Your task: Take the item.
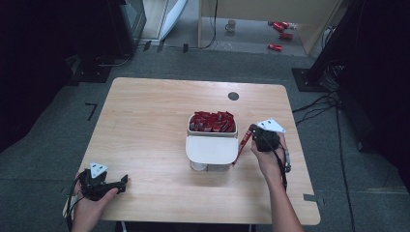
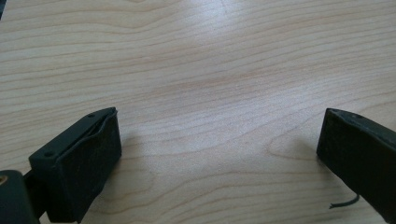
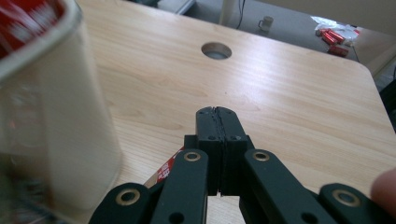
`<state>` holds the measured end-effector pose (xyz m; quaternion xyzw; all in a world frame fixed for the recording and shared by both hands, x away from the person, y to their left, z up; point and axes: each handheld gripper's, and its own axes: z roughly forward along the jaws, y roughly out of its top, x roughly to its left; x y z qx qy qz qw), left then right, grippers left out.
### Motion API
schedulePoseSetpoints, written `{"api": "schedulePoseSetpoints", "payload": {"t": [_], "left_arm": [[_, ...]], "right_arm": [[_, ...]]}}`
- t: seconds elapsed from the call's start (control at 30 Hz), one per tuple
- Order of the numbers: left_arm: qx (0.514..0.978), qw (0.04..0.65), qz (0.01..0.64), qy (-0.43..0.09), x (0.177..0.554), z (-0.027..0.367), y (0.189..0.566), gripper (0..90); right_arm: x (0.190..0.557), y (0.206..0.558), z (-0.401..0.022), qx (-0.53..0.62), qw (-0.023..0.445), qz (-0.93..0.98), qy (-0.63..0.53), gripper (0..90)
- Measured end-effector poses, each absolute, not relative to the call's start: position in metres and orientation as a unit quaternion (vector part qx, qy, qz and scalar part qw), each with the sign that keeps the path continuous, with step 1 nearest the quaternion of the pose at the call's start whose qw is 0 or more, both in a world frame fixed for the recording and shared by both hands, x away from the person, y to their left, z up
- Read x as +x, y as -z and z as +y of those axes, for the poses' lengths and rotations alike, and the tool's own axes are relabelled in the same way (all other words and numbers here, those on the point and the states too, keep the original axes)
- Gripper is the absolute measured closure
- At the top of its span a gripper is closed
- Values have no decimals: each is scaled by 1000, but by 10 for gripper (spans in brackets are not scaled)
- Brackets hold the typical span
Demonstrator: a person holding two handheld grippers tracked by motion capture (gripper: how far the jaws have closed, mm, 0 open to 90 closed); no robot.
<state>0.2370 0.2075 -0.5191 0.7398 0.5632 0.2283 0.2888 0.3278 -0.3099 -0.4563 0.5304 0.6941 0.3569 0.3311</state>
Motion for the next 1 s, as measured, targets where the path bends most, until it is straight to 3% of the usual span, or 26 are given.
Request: {"api": "schedulePoseSetpoints", "payload": {"t": [0.33, 0.53, 0.67, 1.0], "left_arm": [[740, 289, 563, -228, 237, 207, 519, 2], [740, 289, 563, -228, 237, 207, 519, 2], [740, 289, 563, -228, 237, 207, 519, 2], [740, 288, 563, -228, 237, 207, 519, 2]], "right_arm": [[341, 493, -316, 560, 307, 687, -346, 862], [338, 497, -322, 574, 300, 670, -362, 706], [327, 496, -321, 604, 276, 649, -372, 524], [307, 520, -307, 628, 251, 639, -366, 438]]}}
